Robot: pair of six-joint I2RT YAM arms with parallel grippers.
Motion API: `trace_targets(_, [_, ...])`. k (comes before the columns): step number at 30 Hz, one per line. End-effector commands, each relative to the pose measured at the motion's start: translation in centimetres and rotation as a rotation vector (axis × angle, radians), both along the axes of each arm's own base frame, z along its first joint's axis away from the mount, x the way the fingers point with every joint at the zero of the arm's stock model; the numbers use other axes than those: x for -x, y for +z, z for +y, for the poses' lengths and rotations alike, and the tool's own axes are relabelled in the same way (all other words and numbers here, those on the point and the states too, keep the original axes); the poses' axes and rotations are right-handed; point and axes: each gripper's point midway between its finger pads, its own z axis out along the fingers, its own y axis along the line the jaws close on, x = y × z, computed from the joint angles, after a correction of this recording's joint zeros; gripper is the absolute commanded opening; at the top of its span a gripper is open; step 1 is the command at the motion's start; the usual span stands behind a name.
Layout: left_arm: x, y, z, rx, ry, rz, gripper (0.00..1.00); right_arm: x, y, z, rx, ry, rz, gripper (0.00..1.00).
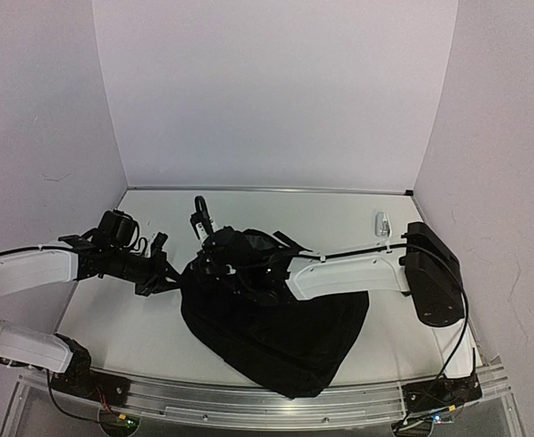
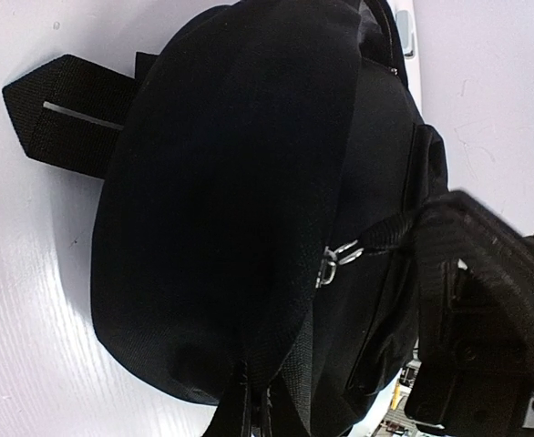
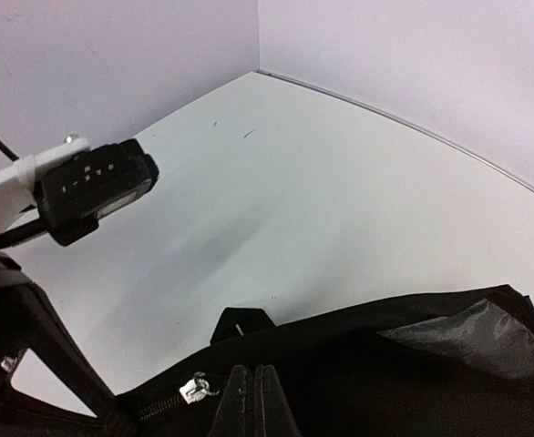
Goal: Pack the student bag
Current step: Zip the student bag at the center of the board.
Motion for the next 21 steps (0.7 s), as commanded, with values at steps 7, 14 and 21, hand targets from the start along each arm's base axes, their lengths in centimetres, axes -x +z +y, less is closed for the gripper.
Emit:
trace_targets(7, [0.6, -0.4, 1.6, -0.101, 0.023, 0.030, 0.00, -6.7, 2.0, -3.1, -0.049, -0.248, -0.063, 0.00])
trace_targets(14, [0.4, 0.3, 3.2, -0.169, 0.095, 0.009, 0.00, -8.7, 1.3, -5.5, -0.036, -0.308, -0.044, 0.00])
trace_targets(21, [0.7, 0.5, 3.8, -0.196, 0.110, 0.014, 0.00, -10.0, 0.9, -7.4, -0.039, -0.348, -0.018, 0.00])
